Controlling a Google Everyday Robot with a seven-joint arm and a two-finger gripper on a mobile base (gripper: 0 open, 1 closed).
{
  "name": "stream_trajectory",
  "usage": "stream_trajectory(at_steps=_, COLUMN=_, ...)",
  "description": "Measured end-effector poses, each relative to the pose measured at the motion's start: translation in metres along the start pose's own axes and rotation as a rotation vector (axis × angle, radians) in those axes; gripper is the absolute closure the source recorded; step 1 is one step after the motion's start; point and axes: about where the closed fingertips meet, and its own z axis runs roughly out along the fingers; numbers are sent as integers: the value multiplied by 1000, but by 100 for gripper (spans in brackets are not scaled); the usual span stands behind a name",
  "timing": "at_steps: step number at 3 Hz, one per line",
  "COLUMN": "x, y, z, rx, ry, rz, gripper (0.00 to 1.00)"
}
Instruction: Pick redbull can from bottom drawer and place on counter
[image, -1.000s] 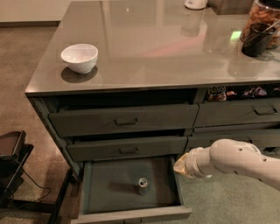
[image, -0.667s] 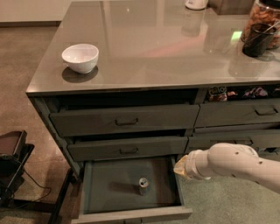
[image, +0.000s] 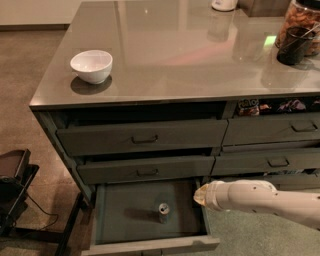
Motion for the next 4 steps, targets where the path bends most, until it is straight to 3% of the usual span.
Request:
stream_trajectory(at_steps=1, x=23, y=-1, z=53, rx=14, ry=-46, rz=40, gripper=100)
stream_trajectory(at_steps=2, x=32, y=19, z=74, rx=-26, ry=-50, rz=69, gripper=100)
stream_trajectory(at_steps=3, x=31, y=18, z=73, rx=-24, ry=-49, rz=67, gripper=100)
stream_trajectory(at_steps=4, x=46, y=24, z=89, rx=-16, ry=-75, rz=110, gripper=100)
